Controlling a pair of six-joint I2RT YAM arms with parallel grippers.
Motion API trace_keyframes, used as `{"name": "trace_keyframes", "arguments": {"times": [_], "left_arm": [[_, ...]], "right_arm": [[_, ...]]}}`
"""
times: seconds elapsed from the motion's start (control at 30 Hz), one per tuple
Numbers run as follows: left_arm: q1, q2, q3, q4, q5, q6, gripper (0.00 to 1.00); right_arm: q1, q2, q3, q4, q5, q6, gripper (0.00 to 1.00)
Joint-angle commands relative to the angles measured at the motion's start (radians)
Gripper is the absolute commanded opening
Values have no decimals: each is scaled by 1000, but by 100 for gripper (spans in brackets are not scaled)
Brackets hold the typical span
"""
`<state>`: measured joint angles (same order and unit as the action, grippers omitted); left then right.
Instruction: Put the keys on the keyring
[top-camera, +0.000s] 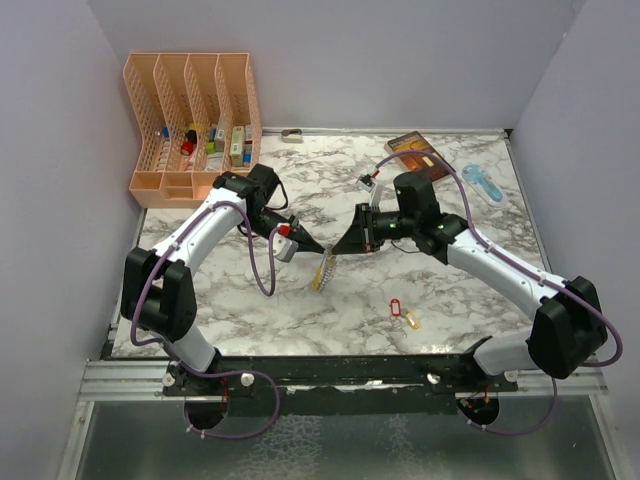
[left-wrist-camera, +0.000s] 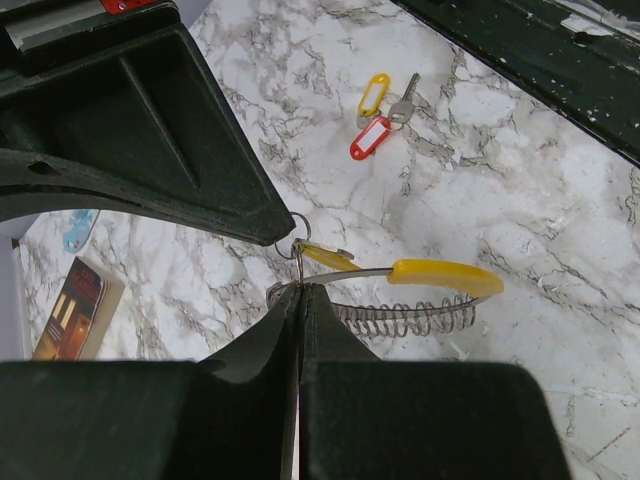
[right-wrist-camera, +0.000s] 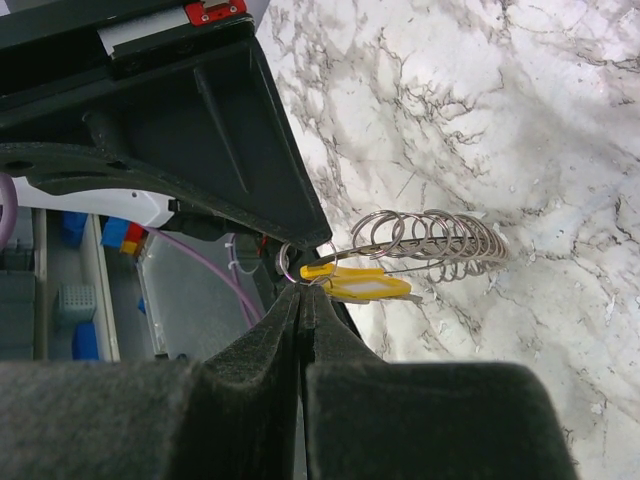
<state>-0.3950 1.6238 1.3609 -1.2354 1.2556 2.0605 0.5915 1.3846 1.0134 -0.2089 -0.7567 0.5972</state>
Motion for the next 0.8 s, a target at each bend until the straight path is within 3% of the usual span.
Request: {"name": "trace_keyframes", "arguments": {"times": [0.0, 0.47, 0.77], "left_arm": [[-6, -2, -2, -5, 15, 24, 0], [-13, -16, -2, -46, 0, 81, 0], [-15, -8, -2, 39, -16, 3, 0]], "right_arm": [[13, -31, 37, 22, -33, -10, 1], [13, -21, 19, 96, -59, 32, 1], [13, -26, 27, 79, -56, 60, 1]]}}
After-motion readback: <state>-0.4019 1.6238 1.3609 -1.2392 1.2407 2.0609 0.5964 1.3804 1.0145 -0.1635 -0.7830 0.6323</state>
